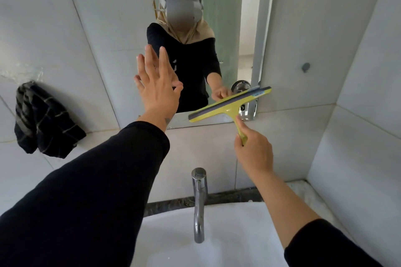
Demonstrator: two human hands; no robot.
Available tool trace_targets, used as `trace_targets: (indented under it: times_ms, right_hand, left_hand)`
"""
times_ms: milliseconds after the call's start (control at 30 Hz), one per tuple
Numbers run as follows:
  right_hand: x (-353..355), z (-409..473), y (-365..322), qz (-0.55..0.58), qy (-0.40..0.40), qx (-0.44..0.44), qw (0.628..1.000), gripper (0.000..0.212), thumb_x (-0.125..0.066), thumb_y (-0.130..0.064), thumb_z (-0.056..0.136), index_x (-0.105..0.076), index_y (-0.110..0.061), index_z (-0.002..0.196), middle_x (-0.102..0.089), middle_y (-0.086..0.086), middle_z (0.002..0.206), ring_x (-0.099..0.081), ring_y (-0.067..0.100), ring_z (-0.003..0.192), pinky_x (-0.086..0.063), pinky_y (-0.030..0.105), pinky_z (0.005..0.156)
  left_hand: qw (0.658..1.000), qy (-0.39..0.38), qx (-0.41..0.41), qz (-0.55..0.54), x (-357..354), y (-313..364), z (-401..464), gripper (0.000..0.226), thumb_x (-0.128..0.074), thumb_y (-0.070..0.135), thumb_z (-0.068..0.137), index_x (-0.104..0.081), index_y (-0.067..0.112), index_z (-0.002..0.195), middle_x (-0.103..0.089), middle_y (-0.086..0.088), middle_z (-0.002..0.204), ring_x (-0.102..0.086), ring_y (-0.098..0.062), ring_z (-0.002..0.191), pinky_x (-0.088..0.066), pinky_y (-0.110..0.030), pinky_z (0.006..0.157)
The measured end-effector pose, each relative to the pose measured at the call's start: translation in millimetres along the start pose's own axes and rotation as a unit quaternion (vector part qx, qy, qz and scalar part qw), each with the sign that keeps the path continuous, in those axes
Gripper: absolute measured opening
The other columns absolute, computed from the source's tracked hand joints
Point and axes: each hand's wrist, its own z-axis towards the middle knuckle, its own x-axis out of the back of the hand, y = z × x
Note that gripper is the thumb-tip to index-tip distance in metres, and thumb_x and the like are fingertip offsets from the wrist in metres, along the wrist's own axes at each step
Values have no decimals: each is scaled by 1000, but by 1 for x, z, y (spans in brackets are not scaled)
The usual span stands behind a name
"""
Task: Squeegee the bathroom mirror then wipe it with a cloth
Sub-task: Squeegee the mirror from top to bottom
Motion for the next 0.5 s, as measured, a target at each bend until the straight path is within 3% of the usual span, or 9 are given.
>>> trace_targets:
  times_ms: [133, 233, 300, 400, 500]
  right_hand:
    - [-7, -5, 3, 24, -2, -22, 999, 54, -50, -16, 93, -39, -37, 141, -49, 0, 68, -45, 18, 65, -42, 28, 61]
    - [-14, -10, 4, 55, -10, -44, 997, 51, -49, -17, 94, -40, -37, 140, -54, 2, 69, -43, 11, 56, -32, 15, 50]
    - [-21, -14, 3, 95, -8, -71, 993, 51, -50, -16, 94, -42, -37, 140, -63, 7, 74, -45, 10, 56, -33, 17, 51]
    - [-37, -23, -3, 172, -6, -118, 978, 50, -49, -15, 93, -45, -34, 139, -70, 9, 89, -54, 18, 64, -46, 31, 62]
    - [-53, -36, -15, 213, -24, -135, 967, 48, -49, -16, 94, -45, -35, 138, -71, 10, 90, -51, 14, 59, -50, 30, 58]
  left_hand:
    - [1000, 13, 3, 9, -4, -1, 1, 87, -59, 29, 88, 2, 26, 150, 11, -9, 159, 9, -33, 145, -15, -57, 114]
    - [1000, 16, 4, 14, -5, -1, 1, 87, -59, 29, 88, 3, 26, 150, 10, -10, 159, 9, -34, 145, -15, -57, 114]
    - [1000, 19, 0, 16, -6, -2, 1, 86, -58, 28, 88, 2, 25, 150, 9, -11, 159, 8, -35, 145, -16, -57, 114]
    - [1000, 22, -7, 11, -5, -3, 0, 84, -57, 29, 88, 0, 25, 150, 8, -11, 159, 7, -35, 145, -16, -57, 114]
    - [1000, 18, -22, 12, 1, -7, -1, 82, -56, 31, 89, -2, 24, 150, 6, -10, 159, 4, -34, 145, -18, -54, 114]
